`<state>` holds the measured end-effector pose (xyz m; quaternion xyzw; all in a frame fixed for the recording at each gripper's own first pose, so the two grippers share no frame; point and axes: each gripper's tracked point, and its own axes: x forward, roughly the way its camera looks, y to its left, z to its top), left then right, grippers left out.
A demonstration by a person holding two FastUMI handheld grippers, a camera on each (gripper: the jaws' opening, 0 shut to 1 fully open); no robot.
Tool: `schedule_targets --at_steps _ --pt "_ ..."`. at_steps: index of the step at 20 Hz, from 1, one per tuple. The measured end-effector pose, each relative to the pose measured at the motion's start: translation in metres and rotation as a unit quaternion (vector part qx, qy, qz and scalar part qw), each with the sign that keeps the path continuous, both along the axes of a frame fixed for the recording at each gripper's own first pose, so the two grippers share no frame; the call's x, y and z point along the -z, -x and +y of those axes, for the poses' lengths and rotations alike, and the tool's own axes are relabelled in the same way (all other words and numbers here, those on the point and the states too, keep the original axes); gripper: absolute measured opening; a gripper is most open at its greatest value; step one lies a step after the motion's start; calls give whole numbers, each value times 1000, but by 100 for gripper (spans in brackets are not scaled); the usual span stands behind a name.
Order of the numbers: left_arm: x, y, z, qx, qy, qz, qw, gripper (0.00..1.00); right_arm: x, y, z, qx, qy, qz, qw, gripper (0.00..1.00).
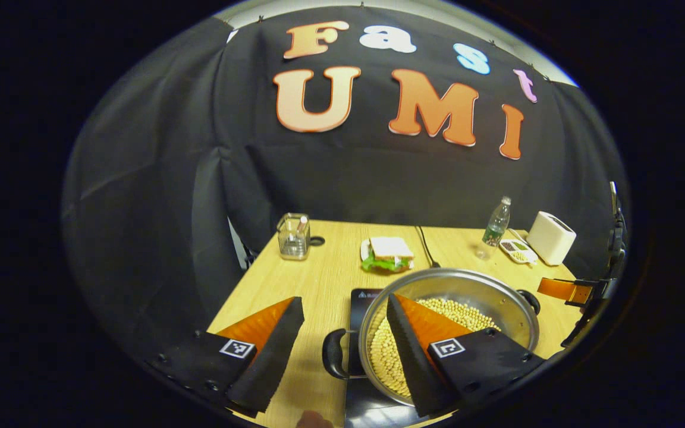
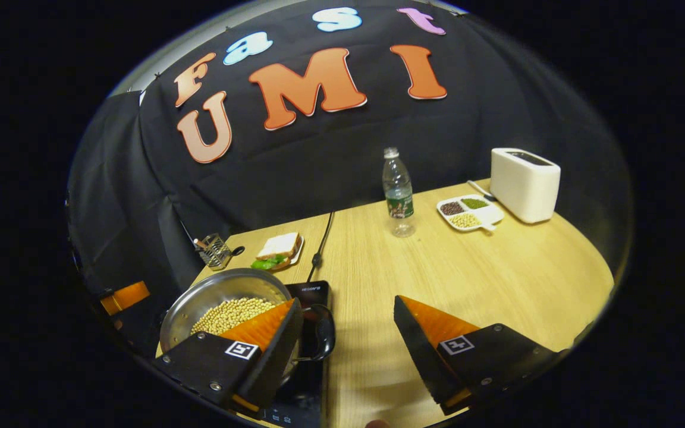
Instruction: First push the handle of the pot to place it horizontally, then grasp the pot with both hands and set it on the induction cooktop.
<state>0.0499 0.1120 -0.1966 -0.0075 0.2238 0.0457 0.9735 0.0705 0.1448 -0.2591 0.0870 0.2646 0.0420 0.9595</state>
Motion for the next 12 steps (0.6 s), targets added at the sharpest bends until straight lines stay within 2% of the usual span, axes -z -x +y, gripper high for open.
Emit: schedule_targets --at_steps 1,2,8,11,12 --pt "-17 1 -4 0 -6 -20 1000 92 -16 2 -10 3 3 -14 1000 95" --pt "-35 3 -10 1 -6 -37 999 99 -31 4 -18 6 6 -28 1000 95" --pt "-140 23 -34 1 11 -143 990 98 -130 24 -76 30 28 -115 992 95" --pt "-186 41 -40 0 -3 -183 983 95 -176 39 -105 43 50 -155 986 95" --pt "-200 45 -43 -1 -11 -194 981 99 -190 46 -113 46 56 -166 983 95"
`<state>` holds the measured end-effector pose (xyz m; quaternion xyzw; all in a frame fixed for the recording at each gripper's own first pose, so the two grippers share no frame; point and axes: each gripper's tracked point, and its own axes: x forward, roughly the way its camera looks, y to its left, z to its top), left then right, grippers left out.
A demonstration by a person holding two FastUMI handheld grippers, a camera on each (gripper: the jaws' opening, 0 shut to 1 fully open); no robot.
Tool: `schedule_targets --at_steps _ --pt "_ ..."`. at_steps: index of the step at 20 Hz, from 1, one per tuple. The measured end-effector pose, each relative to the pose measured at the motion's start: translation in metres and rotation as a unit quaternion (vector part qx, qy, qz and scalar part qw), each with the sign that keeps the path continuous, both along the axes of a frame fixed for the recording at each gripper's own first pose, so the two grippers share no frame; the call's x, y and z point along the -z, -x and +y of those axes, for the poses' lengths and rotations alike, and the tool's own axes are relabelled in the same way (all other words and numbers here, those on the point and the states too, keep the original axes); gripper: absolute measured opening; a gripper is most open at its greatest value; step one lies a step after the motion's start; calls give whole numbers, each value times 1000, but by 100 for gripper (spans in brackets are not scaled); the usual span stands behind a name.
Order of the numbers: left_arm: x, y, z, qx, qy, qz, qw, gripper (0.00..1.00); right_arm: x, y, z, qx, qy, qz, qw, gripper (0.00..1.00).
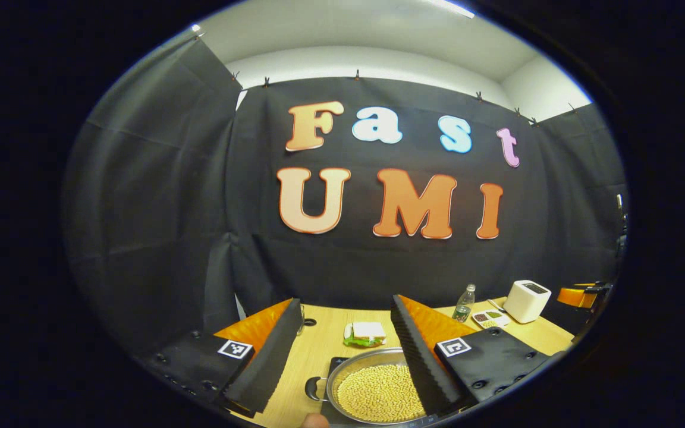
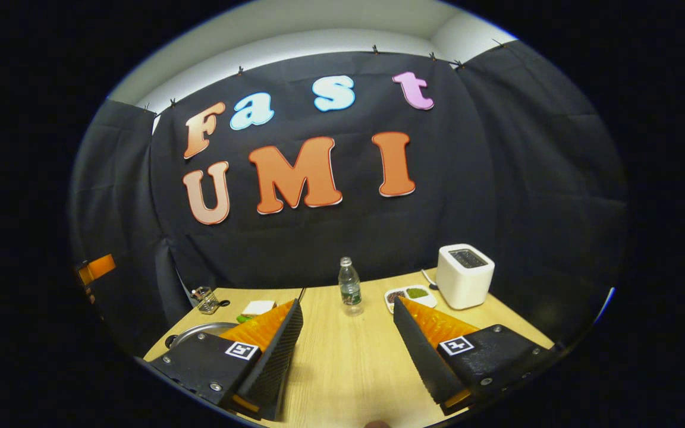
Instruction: First push the handle of the pot to place it horizontally, then grasp the pot with both hands and set it on the induction cooktop.
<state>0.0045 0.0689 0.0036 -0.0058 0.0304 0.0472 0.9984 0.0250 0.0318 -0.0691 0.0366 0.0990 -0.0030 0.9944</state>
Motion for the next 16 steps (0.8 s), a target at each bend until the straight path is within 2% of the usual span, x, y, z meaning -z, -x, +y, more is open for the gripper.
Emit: schedule_targets --at_steps 2,3,4,5,8,11,14,16 --pt "-20 9 -13 7 3 -14 1000 94 -25 14 -10 -3 5 -17 1000 95" --pt "-28 14 -19 15 7 -17 1000 99 -36 20 -16 -3 8 -25 1000 95" --pt "-36 20 -26 25 7 -21 999 94 -47 25 -24 0 13 -35 999 95" --pt "-47 23 -31 33 6 -28 999 99 -57 30 -32 5 17 -44 999 95" --pt "-75 32 -44 44 -10 -55 997 97 -76 44 -57 25 26 -62 997 95" --pt "-83 39 -61 51 -25 -68 996 96 -84 54 -79 39 25 -67 997 95" --pt "-79 40 -83 76 -21 -58 995 94 -81 55 -96 51 22 -64 996 95" --pt "-81 38 -87 79 -21 -53 995 97 -79 56 -103 53 20 -61 997 95"
